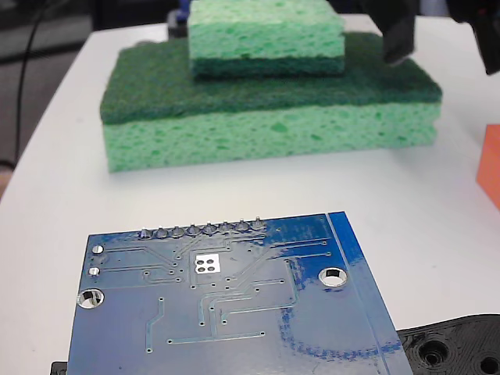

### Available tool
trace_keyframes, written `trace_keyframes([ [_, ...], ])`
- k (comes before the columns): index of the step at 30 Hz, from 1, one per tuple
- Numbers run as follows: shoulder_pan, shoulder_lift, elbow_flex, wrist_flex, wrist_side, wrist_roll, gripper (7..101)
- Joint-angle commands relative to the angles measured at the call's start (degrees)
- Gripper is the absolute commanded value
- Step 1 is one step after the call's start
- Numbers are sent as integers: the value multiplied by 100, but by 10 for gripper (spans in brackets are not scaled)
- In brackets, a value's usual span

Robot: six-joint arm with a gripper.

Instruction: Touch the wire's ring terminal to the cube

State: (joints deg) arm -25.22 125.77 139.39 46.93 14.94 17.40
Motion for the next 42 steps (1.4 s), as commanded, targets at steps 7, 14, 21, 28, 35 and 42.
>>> trace_keyframes([
  [7, 817, 835, -264, 290, -396, -729, 1003],
  [14, 1951, 1556, 9, 123, -1239, -1547, 1003],
  [21, 2065, 3445, 606, 352, -1204, -1679, 1003],
  [28, 2215, 4834, 1696, 431, -1248, -1679, 1003],
  [35, 2654, 4922, 2118, 404, -1459, -1872, 1003],
  [42, 2663, 4922, 2672, -18, -1397, -1714, 1003],
])
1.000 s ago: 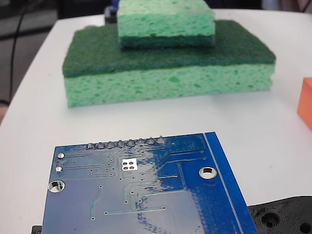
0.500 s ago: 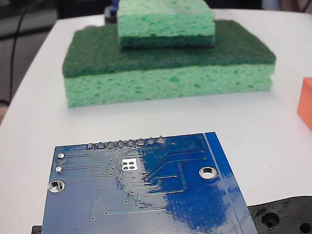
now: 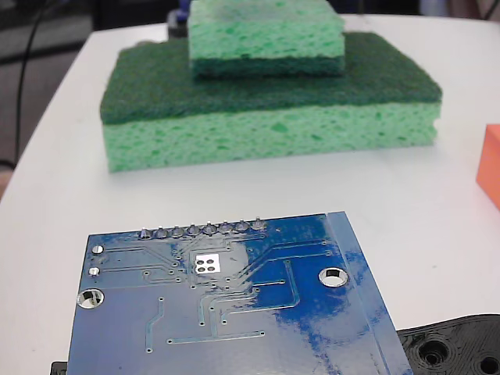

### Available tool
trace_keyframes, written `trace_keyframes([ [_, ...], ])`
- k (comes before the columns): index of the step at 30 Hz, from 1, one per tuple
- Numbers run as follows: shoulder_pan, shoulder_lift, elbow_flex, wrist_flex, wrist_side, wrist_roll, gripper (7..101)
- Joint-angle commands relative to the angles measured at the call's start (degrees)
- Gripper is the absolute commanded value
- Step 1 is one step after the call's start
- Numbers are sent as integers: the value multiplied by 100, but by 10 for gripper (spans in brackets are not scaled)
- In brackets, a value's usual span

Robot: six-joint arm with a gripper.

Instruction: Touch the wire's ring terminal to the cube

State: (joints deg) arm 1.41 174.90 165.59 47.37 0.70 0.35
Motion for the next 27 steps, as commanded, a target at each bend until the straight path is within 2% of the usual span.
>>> trace_keyframes([
  [1, 0, 9, 88, -123, 35, 18, 1003],
  [7, 0, 9, 211, -316, 79, 132, 1003],
  [12, 0, 9, 369, -220, 105, 316, 1003],
  [27, -53, 9, 589, -299, -26, 237, 1003],
])
